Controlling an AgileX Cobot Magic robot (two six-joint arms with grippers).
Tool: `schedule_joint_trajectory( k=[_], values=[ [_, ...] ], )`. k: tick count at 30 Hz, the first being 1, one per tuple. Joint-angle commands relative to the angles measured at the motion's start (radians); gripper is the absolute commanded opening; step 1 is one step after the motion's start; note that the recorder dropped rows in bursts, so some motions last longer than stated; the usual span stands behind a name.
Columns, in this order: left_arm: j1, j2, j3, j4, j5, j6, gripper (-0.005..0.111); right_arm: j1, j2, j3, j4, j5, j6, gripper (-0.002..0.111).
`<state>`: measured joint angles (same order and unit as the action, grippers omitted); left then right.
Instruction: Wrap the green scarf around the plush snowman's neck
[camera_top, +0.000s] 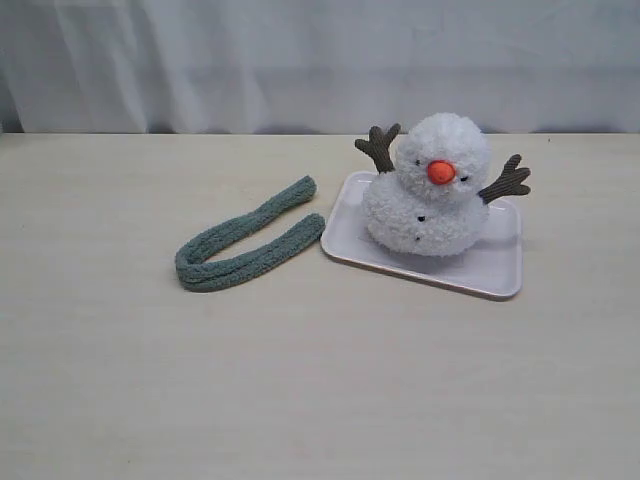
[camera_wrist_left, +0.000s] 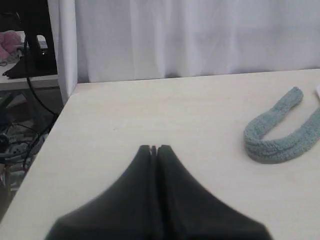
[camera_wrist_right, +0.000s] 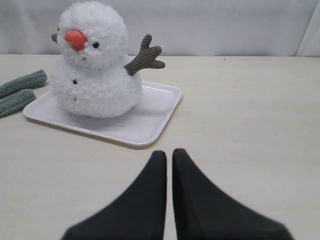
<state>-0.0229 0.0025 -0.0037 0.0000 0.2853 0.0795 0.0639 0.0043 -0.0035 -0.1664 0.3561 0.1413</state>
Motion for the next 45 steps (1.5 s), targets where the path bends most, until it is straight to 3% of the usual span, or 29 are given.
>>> schedule_joint_trajectory(
  k=[1, 7, 15, 19, 23, 33, 37, 42, 45],
  values=[
    [0.004, -0.003, 0.004, 0.084, -0.106, -0.002, 0.000, -0.005, -0.004, 0.004, 0.002, -0.007, 0.002, 0.004],
    [0.004, -0.003, 0.004, 0.076, -0.205, -0.008, 0.000, -0.005, -0.004, 0.004, 0.002, -0.007, 0.002, 0.004],
    [0.004, -0.003, 0.004, -0.256, -0.490, -0.073, 0.000, -0.005, -0.004, 0.004, 0.002, -0.007, 0.002, 0.004],
    [0.004, -0.003, 0.004, -0.271, -0.527, -0.200, 0.000, -0.005, -0.004, 0.004, 0.002, -0.007, 0.002, 0.004],
    [0.004, -0.003, -0.003, -0.271, -0.530, -0.216, 0.000, -0.005, -0.004, 0.004, 0.002, -0.007, 0.002, 0.004],
    [0.004, 0.223, -0.251, -0.262, -0.548, -0.271, 0.000, -0.005, -0.004, 0.004, 0.002, -0.007, 0.002, 0.004],
    [0.004, 0.375, -0.424, -0.206, -0.433, -0.275, 0.000, -0.005, -0.004, 0.004, 0.002, -0.007, 0.002, 0.004],
    [0.004, 0.629, -0.682, -0.088, -0.123, -0.241, 0.000, -0.005, -0.004, 0.004, 0.002, -0.007, 0.002, 0.004],
    [-0.001, 0.790, -0.804, -0.092, 0.052, -0.151, 0.000, -0.005, -0.004, 0.004, 0.002, -0.007, 0.002, 0.004]
  ],
)
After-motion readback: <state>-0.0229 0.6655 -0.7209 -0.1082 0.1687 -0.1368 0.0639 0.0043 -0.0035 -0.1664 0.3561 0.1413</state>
